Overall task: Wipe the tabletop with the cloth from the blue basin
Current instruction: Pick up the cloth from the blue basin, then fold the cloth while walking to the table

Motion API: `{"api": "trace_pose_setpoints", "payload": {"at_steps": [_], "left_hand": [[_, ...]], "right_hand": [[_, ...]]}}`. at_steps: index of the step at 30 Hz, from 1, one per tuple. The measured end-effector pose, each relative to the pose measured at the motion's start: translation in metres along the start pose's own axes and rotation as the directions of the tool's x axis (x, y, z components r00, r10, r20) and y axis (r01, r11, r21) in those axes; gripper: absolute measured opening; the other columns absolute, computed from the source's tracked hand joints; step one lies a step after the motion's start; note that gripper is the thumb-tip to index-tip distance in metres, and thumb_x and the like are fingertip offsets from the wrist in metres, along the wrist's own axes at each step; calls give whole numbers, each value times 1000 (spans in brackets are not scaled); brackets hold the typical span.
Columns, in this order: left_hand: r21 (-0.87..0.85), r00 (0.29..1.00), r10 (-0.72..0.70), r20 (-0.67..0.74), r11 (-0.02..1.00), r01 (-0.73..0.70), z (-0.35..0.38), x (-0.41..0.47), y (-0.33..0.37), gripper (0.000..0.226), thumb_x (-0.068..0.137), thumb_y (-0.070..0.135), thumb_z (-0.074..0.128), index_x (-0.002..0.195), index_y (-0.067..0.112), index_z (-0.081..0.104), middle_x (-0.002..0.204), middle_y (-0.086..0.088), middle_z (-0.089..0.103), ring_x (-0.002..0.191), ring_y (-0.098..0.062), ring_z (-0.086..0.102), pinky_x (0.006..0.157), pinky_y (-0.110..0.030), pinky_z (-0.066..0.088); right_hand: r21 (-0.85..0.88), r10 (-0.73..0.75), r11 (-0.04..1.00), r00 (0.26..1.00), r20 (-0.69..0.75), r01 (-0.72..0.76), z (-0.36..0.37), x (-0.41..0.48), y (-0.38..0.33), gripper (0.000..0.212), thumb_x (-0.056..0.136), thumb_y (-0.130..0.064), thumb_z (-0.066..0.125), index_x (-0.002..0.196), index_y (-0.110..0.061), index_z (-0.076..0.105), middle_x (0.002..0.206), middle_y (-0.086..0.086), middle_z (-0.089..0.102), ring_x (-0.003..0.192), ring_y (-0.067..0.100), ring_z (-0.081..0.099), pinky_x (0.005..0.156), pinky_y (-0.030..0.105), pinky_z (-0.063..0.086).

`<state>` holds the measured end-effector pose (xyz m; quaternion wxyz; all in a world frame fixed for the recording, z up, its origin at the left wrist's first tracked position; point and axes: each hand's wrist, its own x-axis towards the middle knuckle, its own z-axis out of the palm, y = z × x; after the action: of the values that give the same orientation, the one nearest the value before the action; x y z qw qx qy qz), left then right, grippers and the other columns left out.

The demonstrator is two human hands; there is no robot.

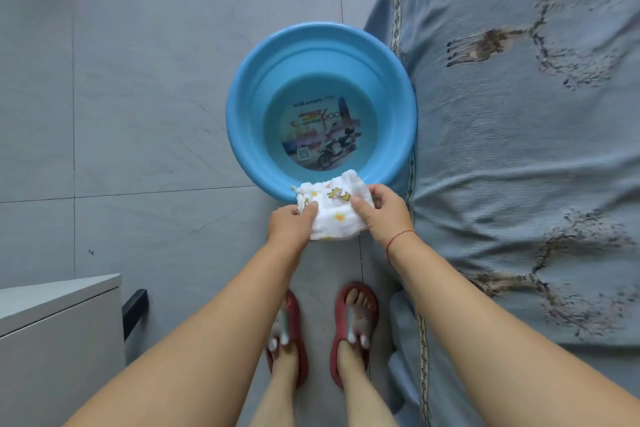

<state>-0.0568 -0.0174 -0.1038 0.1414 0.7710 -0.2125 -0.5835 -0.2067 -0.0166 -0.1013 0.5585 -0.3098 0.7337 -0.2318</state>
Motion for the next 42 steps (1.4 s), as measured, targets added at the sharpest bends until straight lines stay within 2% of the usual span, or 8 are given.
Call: {"api": "trace_pose_setpoints", "payload": {"at_steps": [4, 8, 13, 17, 24, 28, 34, 42], "left_hand": [[67, 989, 148, -30, 987, -145, -14, -34, 24, 23, 91, 31, 59, 85, 10, 67, 73, 1, 60, 66, -16, 50, 56, -27, 38], [-17, 964, 265, 0, 964, -265, -38, -77, 56, 26, 91, 29, 60, 91, 4, 66, 79, -4, 61, 72, -17, 51, 67, -30, 41], [-132, 911, 410, 45, 906, -402, -78, -148, 96, 9, 93, 20, 60, 90, 19, 68, 85, -2, 72, 75, -12, 63, 72, -29, 51], [-219, 899, 438, 22, 879, -423, -119, -202, 121, 9, 93, 16, 60, 90, 18, 68, 85, -5, 71, 76, -16, 63, 72, -35, 52], [-351, 849, 528, -35, 788, -505, -211, -292, 161, 11, 94, 12, 58, 101, 10, 66, 78, -1, 68, 60, -7, 61, 48, -19, 45], [-337, 807, 582, -97, 744, -577, -261, -337, 167, 10, 94, 15, 58, 101, 12, 64, 76, -3, 64, 55, -8, 56, 43, -20, 41], [-356, 773, 567, -285, 686, -634, -310, -397, 134, 8, 94, 23, 59, 98, 22, 66, 67, 10, 65, 55, -4, 57, 45, -20, 42], [-417, 720, 366, -589, 626, -659, -318, -476, 23, 10, 95, 32, 56, 94, 34, 66, 71, 8, 66, 58, -5, 58, 47, -21, 43]], "right_hand": [[40, -63, 997, 998, 17, 62, -16, -25, -31, 6, 84, -10, 65, 81, -12, 60, 80, 3, 61, 75, 14, 53, 74, 28, 46], [167, -93, 983, 992, 86, 78, -35, -60, -72, 9, 86, -3, 61, 86, -12, 59, 87, 5, 64, 77, 13, 57, 68, 20, 50], [240, -162, 963, 977, 142, 125, -42, -115, -136, 29, 87, 10, 51, 103, -14, 51, 96, 7, 64, 82, 14, 61, 73, 25, 51], [251, -235, 950, 953, 194, 183, -37, -165, -193, 39, 86, 15, 45, 108, -17, 46, 95, 8, 68, 81, 17, 65, 71, 29, 54], [335, -376, 898, 892, 250, 285, -13, -257, -293, 38, 87, 16, 43, 109, -15, 46, 90, 7, 70, 78, 14, 67, 64, 26, 55], [383, -409, 882, 850, 331, 275, 6, -301, -334, 38, 86, 17, 40, 108, -14, 45, 78, -1, 72, 66, 12, 66, 54, 24, 52], [266, -436, 899, 757, 488, 347, 36, -356, -364, 39, 85, 17, 41, 110, -14, 45, 76, -3, 70, 64, 6, 63, 51, 18, 48], [95, -342, 901, 557, 757, 424, 78, -443, -345, 43, 83, 21, 39, 108, -14, 47, 90, 8, 61, 77, 18, 58, 61, 25, 53]]}}
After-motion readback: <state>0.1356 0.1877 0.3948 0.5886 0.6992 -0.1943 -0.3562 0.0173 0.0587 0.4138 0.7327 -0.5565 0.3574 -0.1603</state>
